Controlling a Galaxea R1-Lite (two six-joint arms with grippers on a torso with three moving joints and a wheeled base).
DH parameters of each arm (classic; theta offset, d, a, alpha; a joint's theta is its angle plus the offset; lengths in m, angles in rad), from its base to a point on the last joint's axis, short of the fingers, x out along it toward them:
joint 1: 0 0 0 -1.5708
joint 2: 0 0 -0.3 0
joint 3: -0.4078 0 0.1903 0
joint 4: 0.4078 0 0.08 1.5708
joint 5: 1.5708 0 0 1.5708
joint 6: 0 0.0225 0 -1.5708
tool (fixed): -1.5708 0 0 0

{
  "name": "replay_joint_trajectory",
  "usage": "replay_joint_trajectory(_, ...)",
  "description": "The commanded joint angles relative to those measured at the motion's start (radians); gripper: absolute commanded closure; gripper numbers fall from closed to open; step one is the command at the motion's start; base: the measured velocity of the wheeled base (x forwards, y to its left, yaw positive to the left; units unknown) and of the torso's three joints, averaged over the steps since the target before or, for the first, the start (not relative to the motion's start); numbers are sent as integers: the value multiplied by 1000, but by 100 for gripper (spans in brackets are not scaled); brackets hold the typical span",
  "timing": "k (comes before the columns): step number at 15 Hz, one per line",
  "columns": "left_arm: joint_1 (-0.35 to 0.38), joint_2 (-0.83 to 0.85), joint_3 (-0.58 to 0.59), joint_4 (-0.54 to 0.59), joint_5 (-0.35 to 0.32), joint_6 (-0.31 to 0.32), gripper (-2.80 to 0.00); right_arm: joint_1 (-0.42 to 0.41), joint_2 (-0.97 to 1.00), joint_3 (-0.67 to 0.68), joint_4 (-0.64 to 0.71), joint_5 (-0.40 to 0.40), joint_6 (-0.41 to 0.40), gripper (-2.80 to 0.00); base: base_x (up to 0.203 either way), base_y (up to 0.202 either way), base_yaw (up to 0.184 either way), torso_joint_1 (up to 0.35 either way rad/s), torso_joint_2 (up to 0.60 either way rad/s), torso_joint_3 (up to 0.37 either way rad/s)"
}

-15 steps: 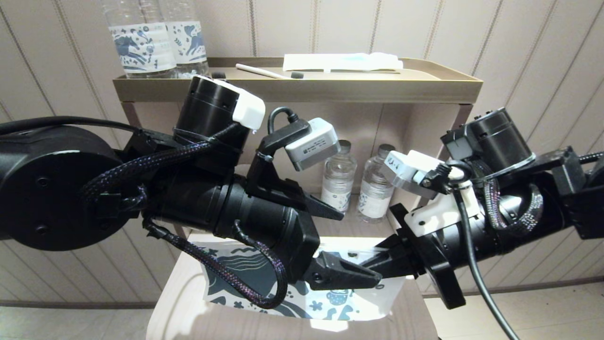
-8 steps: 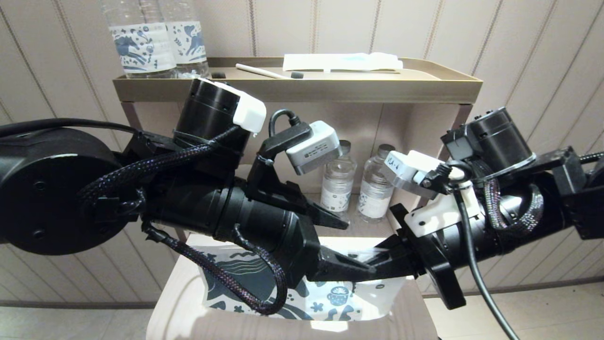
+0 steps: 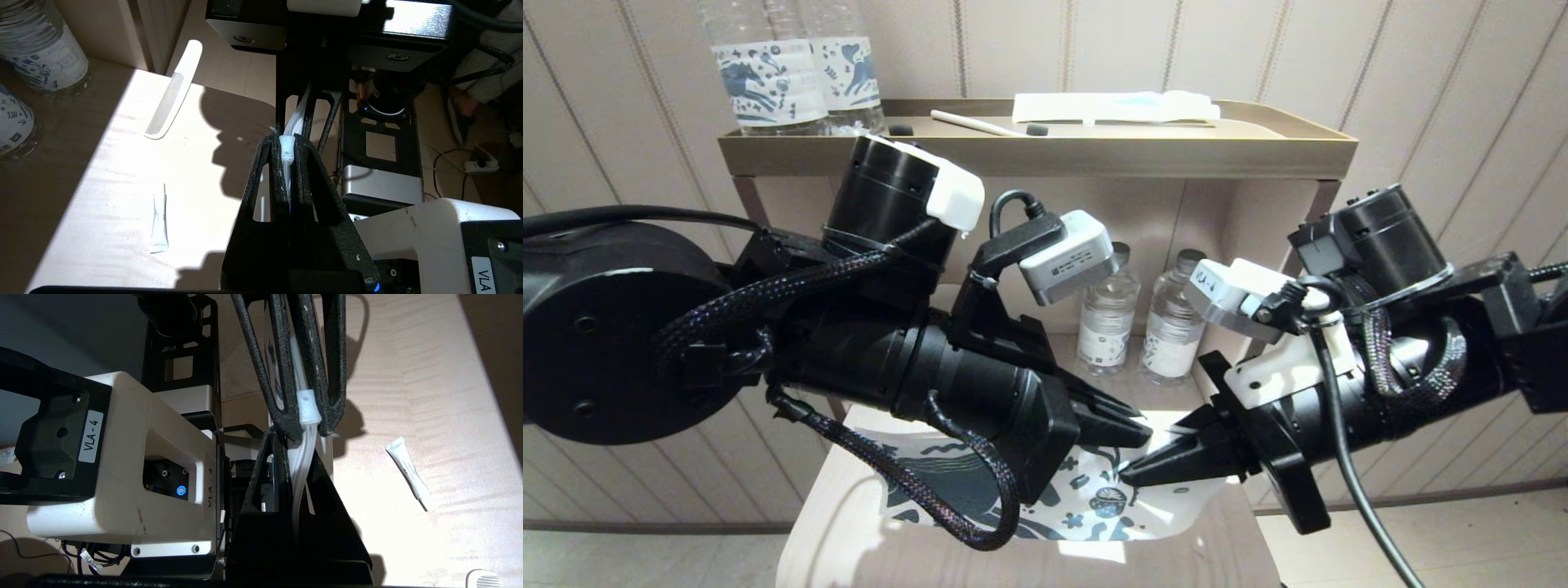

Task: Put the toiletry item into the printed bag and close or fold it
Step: Open the storage bag

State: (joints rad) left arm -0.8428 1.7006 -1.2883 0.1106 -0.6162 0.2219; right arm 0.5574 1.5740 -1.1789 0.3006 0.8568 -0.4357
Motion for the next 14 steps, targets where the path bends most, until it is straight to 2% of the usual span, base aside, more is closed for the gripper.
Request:
replay_joint_trajectory(1, -1, -1, 3, 1, -4, 4, 0, -1, -2, 2, 2, 5, -4, 0, 0, 0, 0, 0, 0, 0)
replay_joint_trajectory(10, 2, -29, 96, -6, 6, 7, 0, -40, -89, 78, 3, 4, -14, 0, 0, 0, 0, 0, 0, 0)
replay_joint_trajectory(14, 35, -54, 132, -6, 9, 9, 0, -71, -126, 111, 3, 4, -16, 0, 0, 0, 0, 0, 0, 0)
